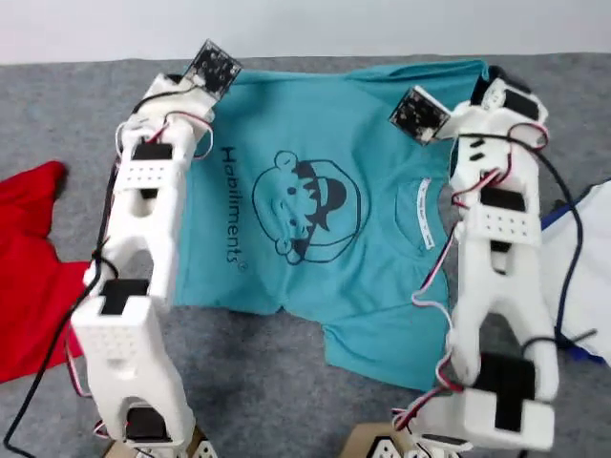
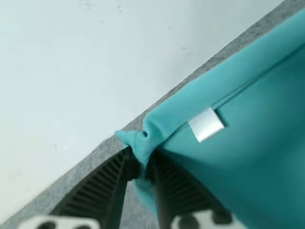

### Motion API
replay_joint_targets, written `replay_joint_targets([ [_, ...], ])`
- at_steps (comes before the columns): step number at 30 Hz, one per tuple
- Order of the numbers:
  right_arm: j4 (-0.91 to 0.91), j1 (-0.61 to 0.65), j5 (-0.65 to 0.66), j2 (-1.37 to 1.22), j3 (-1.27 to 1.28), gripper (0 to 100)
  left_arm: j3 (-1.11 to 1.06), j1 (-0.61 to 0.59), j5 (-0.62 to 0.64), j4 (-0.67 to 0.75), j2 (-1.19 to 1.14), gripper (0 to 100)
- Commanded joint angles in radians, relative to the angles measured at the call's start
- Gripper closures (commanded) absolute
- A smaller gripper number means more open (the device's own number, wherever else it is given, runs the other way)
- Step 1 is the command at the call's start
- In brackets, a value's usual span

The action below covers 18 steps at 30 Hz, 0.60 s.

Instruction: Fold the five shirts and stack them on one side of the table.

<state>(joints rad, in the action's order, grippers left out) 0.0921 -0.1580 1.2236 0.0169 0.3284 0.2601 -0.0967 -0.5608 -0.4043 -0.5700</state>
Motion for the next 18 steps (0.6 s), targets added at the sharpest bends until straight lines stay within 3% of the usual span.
replay_joint_targets([
  [1, 0.021, -0.021, 0.011, -0.027, -0.137, 98.7, 0.243, -0.008, -0.009, -0.149, -0.057, 100],
  [4, 0.015, -0.013, 0.011, -0.036, -0.138, 98.7, 0.407, -0.006, -0.012, -0.345, -0.112, 100],
  [8, -0.130, -0.016, 0.011, -0.016, -0.140, 98.7, 0.610, -0.008, -0.041, -0.628, -0.166, 100],
  [18, -0.736, -0.013, 0.011, 0.194, -0.133, 98.7, 0.832, -0.005, -0.462, -1.327, -0.233, 100],
])
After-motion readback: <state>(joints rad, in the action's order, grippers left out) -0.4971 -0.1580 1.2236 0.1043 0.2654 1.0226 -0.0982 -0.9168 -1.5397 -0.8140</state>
